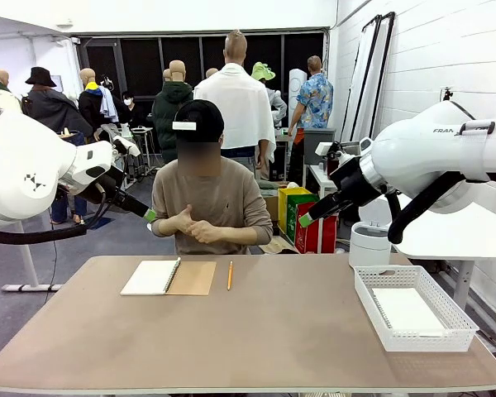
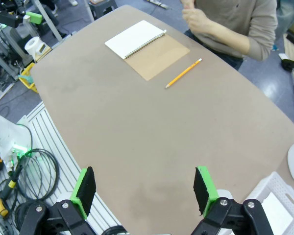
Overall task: Sort the paper based on its condition.
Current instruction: If a person hands you a paper, place it in the Organizing basket , and if it's crumpled, put it in the Trash can.
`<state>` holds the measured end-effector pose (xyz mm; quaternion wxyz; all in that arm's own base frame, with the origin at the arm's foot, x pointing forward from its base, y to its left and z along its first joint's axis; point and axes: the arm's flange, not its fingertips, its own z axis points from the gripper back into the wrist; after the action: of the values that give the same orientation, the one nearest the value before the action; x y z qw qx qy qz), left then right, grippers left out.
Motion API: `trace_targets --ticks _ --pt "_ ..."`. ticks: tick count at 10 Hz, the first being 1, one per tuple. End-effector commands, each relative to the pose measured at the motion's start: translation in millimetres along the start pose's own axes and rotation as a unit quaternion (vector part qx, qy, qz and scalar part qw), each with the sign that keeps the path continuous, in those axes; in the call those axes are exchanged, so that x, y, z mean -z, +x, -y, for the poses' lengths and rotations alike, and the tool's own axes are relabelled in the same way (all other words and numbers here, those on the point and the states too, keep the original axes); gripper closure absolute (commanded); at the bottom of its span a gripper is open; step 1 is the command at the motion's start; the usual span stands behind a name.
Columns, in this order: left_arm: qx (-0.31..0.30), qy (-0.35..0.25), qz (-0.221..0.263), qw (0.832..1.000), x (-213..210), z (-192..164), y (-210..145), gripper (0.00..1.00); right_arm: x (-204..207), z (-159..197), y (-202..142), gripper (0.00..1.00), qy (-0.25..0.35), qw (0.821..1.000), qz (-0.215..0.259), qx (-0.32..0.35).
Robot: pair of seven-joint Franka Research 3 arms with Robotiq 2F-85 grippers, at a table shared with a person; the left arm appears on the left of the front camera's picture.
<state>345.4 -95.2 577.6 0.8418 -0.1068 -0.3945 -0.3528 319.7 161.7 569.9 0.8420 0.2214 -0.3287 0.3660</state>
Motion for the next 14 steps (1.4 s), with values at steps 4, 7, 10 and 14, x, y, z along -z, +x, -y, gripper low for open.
trace_targets --ticks 4,7,10,14 --pt "0.002 -0.006 0.000 1.000 -0.2 -0.2 -1.2 0.00 -0.3 0.2 0.7 0.00 0.001 1.000 0.000 0.000" --pt "0.002 -0.006 0.000 1.000 -0.2 -0.2 -1.2 0.00 -0.3 0.2 0.7 0.00 0.001 1.000 0.000 0.000" --pt "0.002 -0.006 0.000 1.000 -0.2 -0.2 -1.2 0.00 -0.3 0.2 0.7 0.00 0.001 1.000 0.000 0.000" --pt "0.002 -0.006 0.000 1.000 -0.2 -0.2 -1.2 0.00 -0.3 0.2 0.7 0.00 0.001 1.000 0.000 0.000"
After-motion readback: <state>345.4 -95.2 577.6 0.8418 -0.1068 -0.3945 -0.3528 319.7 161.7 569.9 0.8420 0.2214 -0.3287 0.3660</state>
